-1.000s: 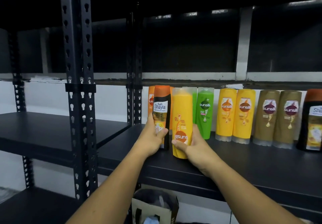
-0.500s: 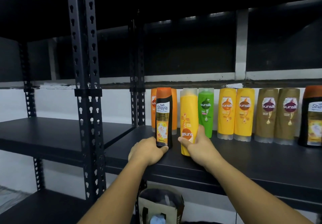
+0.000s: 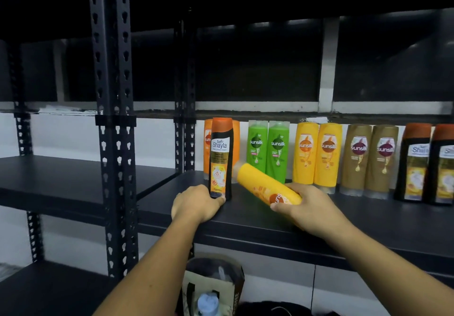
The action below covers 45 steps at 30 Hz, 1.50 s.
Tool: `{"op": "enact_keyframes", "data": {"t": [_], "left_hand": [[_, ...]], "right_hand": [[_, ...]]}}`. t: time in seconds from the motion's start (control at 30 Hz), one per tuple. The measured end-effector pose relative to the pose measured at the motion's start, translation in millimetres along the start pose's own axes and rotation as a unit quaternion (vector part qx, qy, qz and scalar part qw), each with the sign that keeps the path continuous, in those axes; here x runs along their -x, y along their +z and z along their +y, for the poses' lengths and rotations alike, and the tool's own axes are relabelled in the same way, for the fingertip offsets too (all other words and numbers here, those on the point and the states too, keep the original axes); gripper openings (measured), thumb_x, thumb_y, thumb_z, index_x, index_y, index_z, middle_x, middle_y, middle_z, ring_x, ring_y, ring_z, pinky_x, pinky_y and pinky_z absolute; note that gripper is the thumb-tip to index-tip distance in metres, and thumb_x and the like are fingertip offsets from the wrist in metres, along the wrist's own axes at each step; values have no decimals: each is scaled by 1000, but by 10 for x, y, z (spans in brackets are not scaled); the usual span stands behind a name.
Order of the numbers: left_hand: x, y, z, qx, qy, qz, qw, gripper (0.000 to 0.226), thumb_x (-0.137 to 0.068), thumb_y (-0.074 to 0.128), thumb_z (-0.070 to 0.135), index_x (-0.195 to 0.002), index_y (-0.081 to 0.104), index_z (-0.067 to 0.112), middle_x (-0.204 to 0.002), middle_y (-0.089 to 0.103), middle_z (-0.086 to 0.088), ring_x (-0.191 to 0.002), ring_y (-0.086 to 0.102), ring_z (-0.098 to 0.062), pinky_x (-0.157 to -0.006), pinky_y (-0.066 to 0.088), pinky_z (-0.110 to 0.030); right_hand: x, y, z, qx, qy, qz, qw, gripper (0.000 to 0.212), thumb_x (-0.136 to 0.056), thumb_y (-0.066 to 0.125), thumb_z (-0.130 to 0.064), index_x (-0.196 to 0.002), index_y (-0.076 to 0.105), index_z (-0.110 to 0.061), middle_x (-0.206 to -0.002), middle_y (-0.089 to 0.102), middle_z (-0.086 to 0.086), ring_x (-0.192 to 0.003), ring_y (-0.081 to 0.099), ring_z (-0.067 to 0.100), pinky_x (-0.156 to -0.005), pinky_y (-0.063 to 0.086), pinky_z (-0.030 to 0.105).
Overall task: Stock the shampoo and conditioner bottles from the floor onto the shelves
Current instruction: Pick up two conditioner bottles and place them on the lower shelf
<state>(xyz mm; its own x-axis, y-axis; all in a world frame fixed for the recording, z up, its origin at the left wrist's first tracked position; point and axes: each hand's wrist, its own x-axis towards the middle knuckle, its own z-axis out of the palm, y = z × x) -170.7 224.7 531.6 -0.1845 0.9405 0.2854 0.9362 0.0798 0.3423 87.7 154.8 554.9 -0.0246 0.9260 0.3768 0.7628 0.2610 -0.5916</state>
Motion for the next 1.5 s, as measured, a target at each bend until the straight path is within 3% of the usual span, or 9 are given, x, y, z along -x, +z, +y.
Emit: {"op": "enact_keyframes", "data": {"t": [0.1,0.27,0.57,0.7,0.87,0.97,1.13,1.3,1.5], "left_hand": [[7,-6,9,-2,3,3,1000,55,-91,50,72,-111,69,24,-105,70,0,-94,65,-23,-85,54,-40],[18,-13,15,5,3,6,1000,52,-92,51,69,-111,68,24,-103,70,1,-92,64,-21,-80,53,-38],[44,-14,2,12,17,14,1000,50,-94,51,66,-115,68,24,-109,71,0,-98,66,-23,-85,54,-39],[30,0,-15,12,28,24,999,50,-95,50,66,-117,66,25,-113,71,1,-101,66,-24,-86,54,-38],[40,12,-31,34,57,47,997,45,-97,50,62,-128,55,30,-122,69,2,-112,64,-26,-90,52,-40],[43,10,-48,70,61,56,994,45,-95,53,62,-130,48,35,-119,69,2,-109,65,-27,-86,52,-40],[-46,15,-75,177,66,7,982,48,-88,64,55,-129,43,42,-122,66,10,-110,64,-21,-91,53,-43],[-208,-30,-77,367,78,-49,926,68,-90,75,20,-143,40,43,-122,63,20,-119,60,-9,-110,47,-43],[-471,-149,-17,327,139,-26,934,81,-87,80,16,-148,30,37,-128,63,11,-115,61,-11,-98,48,-32]], "right_hand": [[-40,-71,-32,31,7,-16,999,72,-79,80,-52,-142,55,-27,-117,61,-2,-102,59,19,-88,53,38],[-179,-328,-184,60,0,-3,998,77,-74,85,-48,-141,52,-29,-129,58,3,-111,57,23,-92,53,41],[-508,-394,-518,-146,-41,94,984,100,-64,96,-26,-138,29,-31,-109,59,5,-92,65,23,-73,58,38],[-719,-236,-704,-253,-39,117,960,99,-66,95,-21,-138,27,-33,-108,64,5,-91,68,19,-69,55,30],[-931,-22,-856,-280,-35,59,958,89,-76,88,-26,-143,30,-31,-111,67,-2,-98,68,18,-90,58,47],[-968,140,-861,-282,-41,42,958,83,-80,84,-31,-146,33,-29,-117,66,-6,-102,68,17,-95,55,52],[-870,305,-774,-218,-36,13,975,67,-83,81,-36,-139,44,-28,-130,62,-4,-115,62,21,-101,52,49],[-626,614,-440,-98,14,-86,991,69,-87,78,-31,-144,39,-27,-138,57,-4,-122,54,18,-103,42,38],[-840,839,-371,-80,30,-45,995,56,-90,76,-30,-135,44,-21,-133,58,1,-103,48,14,-90,38,29]]}}
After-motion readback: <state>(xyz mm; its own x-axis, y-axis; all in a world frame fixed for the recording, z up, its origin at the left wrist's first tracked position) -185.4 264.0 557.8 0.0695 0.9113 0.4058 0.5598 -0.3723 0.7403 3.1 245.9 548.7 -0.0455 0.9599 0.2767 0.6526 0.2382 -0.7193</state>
